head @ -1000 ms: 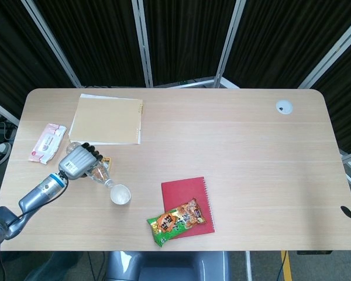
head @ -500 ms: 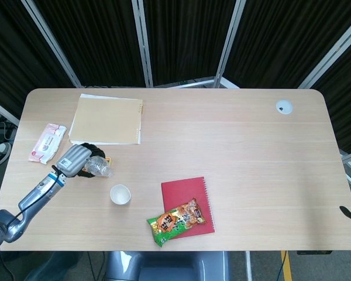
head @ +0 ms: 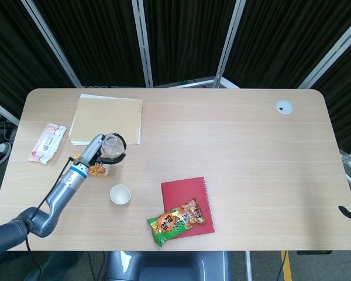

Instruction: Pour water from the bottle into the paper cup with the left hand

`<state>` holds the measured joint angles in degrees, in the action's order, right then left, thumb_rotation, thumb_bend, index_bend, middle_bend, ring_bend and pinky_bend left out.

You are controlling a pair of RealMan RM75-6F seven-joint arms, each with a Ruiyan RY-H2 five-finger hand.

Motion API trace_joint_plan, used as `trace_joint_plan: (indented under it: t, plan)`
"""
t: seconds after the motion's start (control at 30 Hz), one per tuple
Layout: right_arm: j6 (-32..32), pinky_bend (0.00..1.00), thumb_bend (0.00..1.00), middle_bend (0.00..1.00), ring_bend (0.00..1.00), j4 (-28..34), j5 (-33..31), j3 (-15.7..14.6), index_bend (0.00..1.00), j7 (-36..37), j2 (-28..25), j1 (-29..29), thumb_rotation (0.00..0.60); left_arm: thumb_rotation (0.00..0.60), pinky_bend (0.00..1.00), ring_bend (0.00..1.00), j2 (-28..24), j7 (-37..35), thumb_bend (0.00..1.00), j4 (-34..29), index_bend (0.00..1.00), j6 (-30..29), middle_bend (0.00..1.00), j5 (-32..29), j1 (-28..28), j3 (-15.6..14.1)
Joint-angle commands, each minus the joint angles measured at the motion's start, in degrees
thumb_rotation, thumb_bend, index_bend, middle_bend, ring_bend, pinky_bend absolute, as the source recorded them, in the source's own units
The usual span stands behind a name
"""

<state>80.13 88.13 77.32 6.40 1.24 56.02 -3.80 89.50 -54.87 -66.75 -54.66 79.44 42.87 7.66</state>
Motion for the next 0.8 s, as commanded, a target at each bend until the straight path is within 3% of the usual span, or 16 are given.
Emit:
trace_joint_plan:
  t: [0.03,0.53,0.8]
  plan:
    - [-0.38,0.00,0.00,0.00,0.00,-0.28,-0.40,0.06,0.00,0.13,0.08,-0.08,0.600,0.600,0.37,0.36,2.70,-0.23,0.62,-0.02,0.61,2.19,0.50,-1.73,0.93,1.08]
    - [-3.06,0.00,0.00,0.00,0.00,-2.61,-2.59,0.20,0.00,1.95,0.49,-0.43,0.600,0.600,0.37,0.36,15.19,1.48,0.61,10.78,0.60,5.30,0.50,-2.82,3.36,2.97]
    - [-3.56,0.00,0.00,0.00,0.00,-3.24,-3.08,0.20,0.00,1.56,0.81,-0.54,0.600,0.600,0.37,0.36,19.14,-0.25,0.51,15.96,0.59,6.88,0.50,-2.19,3.94,2.92]
